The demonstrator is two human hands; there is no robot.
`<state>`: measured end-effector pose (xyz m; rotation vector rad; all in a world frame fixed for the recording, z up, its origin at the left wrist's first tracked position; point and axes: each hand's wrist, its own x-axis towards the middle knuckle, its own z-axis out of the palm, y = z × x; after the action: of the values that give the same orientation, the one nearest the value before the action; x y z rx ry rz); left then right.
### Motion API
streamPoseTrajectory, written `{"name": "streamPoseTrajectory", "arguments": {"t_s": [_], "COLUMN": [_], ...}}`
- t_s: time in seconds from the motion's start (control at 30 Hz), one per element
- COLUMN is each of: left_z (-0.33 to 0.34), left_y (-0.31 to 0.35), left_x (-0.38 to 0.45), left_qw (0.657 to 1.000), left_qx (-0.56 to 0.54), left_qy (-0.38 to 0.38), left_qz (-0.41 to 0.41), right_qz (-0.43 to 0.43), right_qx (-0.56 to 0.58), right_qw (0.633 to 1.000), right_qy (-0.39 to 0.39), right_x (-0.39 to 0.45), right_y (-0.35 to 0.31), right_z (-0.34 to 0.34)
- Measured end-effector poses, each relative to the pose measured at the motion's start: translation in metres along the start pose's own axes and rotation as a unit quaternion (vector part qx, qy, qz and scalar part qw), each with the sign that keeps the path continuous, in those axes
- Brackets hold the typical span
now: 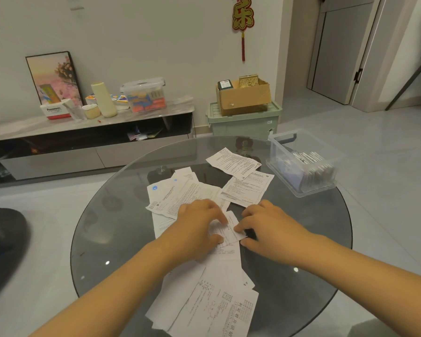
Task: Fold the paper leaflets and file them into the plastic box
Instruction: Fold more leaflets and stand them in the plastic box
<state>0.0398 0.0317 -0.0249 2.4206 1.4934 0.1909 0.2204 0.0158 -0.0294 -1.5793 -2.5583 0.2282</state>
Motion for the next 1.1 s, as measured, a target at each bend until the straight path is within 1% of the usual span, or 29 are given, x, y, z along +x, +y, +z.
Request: {"name": "streamPoseTrajectory", "arguments": {"t_s": [0.03, 0.13, 0.23, 0.33, 0.5, 0.63, 0.77, 0.9, 1.0, 1.1], "left_z": [-0.001, -0.002, -0.002, 0.0, -0.003, -0.004, -0.002, 0.003, 0.008, 0.012], "left_y": [0.0, 0.001, 0.003, 0.004, 0.009, 0.005, -0.003, -0.008, -0.007, -0.007], "left_x": [0.0, -0.002, -0.002, -0.002, -0.001, 0.005, 0.012, 0.017, 0.02, 0.023], "left_qw": [1.0, 0.999, 0.998, 0.997, 0.999, 0.998, 0.992, 0.984, 0.982, 0.987], "left_qx": [0.024, 0.033, 0.056, 0.067, 0.024, -0.014, -0.071, -0.111, -0.101, -0.016], "left_qy": [-0.007, -0.028, -0.021, -0.012, 0.002, 0.038, 0.073, 0.086, 0.096, 0.098], "left_qz": [0.01, 0.01, 0.02, 0.026, -0.024, -0.046, -0.08, -0.113, -0.13, -0.124], "right_qz": [-0.005, -0.016, -0.034, -0.032, -0.031, 0.014, 0.06, 0.109, 0.134, 0.135], "right_qx": [-0.004, -0.008, 0.001, 0.032, 0.026, 0.063, 0.156, 0.225, 0.243, 0.232], "right_qw": [1.0, 1.0, 0.999, 0.999, 0.999, 0.997, 0.985, 0.967, 0.96, 0.963], "right_qy": [0.004, 0.009, 0.021, 0.028, 0.027, 0.042, 0.035, 0.037, 0.035, 0.031], "right_x": [0.001, 0.002, 0.004, 0.005, 0.011, 0.023, 0.035, 0.043, 0.047, 0.05], "right_y": [0.0, 0.001, 0.002, 0.001, 0.005, 0.008, 0.006, 0.006, 0.006, 0.005], "right_z": [0.0, 0.0, 0.002, 0.004, 0.008, 0.009, 0.008, 0.007, 0.009, 0.015]}}
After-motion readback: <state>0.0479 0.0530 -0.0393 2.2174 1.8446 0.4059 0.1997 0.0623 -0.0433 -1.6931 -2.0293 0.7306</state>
